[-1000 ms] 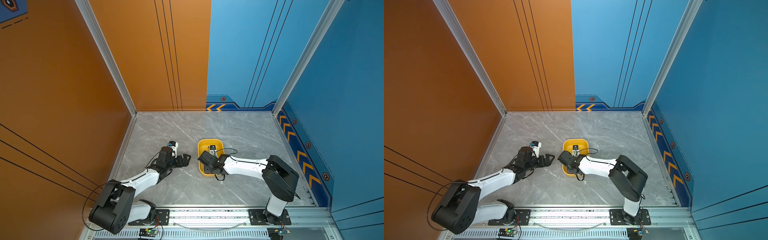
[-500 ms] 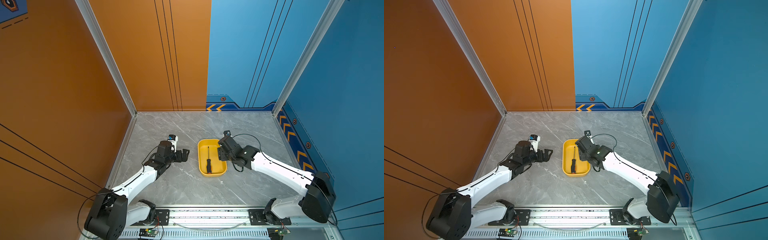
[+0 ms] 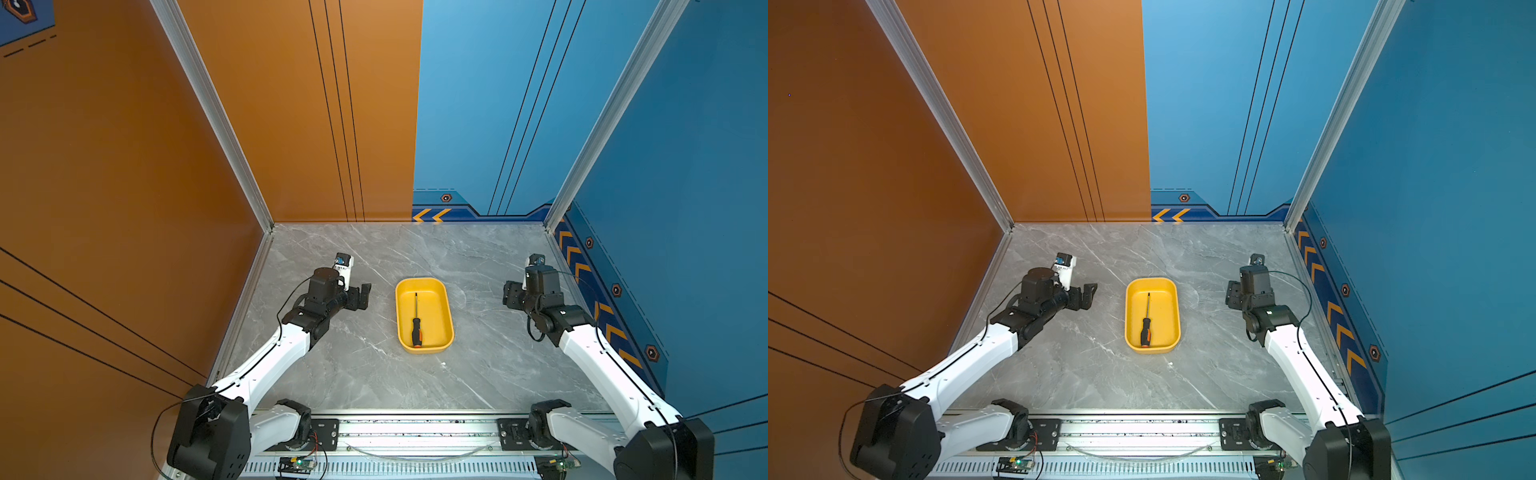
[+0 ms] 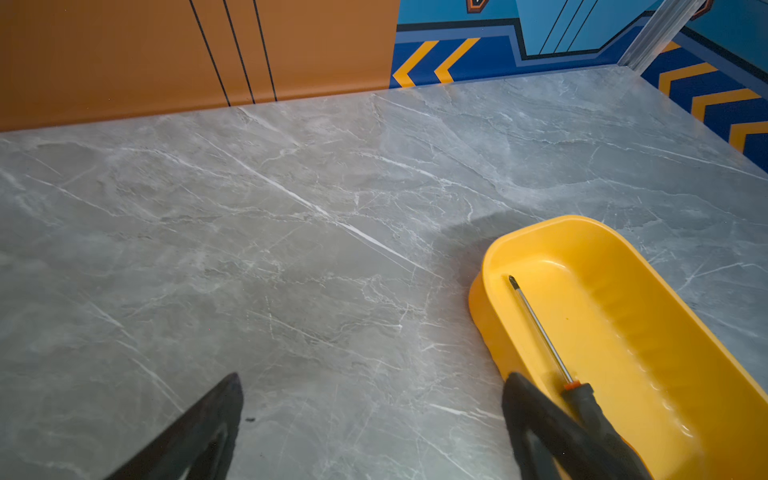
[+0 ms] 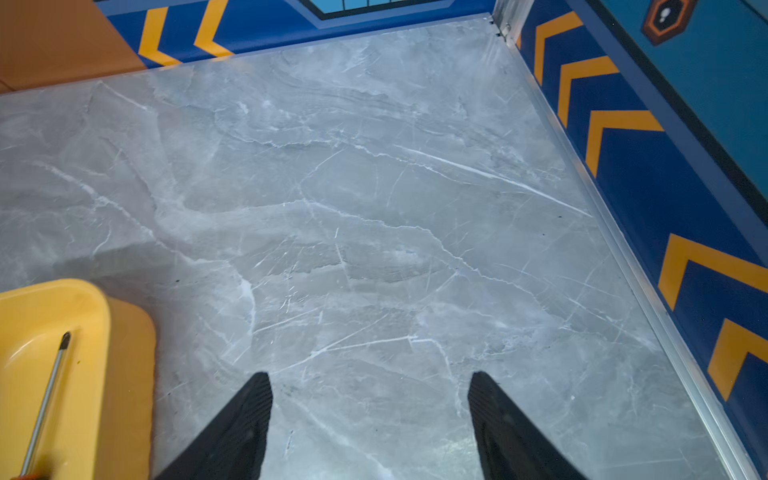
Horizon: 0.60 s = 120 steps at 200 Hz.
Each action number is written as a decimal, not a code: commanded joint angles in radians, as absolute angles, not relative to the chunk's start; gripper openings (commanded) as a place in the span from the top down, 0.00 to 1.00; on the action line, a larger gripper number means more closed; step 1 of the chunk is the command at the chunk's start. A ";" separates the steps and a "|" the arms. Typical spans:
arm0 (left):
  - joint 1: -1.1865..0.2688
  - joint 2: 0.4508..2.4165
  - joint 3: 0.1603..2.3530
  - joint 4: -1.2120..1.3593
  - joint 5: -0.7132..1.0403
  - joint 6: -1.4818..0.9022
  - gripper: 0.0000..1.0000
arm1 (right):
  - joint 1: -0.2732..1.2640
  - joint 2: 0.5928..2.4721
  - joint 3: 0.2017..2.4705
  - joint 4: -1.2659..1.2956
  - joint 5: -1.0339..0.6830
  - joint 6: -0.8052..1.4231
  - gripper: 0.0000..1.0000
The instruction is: Put the screwdriver in the bin
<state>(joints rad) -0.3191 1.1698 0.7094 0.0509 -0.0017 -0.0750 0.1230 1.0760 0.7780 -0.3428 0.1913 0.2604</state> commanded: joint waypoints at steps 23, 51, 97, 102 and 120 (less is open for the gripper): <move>-0.216 1.163 0.652 0.194 -0.080 0.001 0.02 | 0.060 1.091 0.647 -0.091 0.139 0.187 0.27; -0.132 1.188 0.595 0.293 -0.060 -0.001 0.02 | 0.060 1.085 0.509 0.158 0.143 0.131 0.26; -0.038 1.286 0.536 0.435 0.026 0.025 0.02 | 0.058 1.114 0.359 0.470 0.137 0.076 0.26; -0.033 1.296 0.532 0.447 0.032 0.028 0.02 | 0.057 1.126 0.351 0.492 0.140 0.071 0.26; -0.018 1.329 0.512 0.504 0.051 0.038 0.02 | 0.057 1.179 0.325 0.587 0.143 0.066 0.26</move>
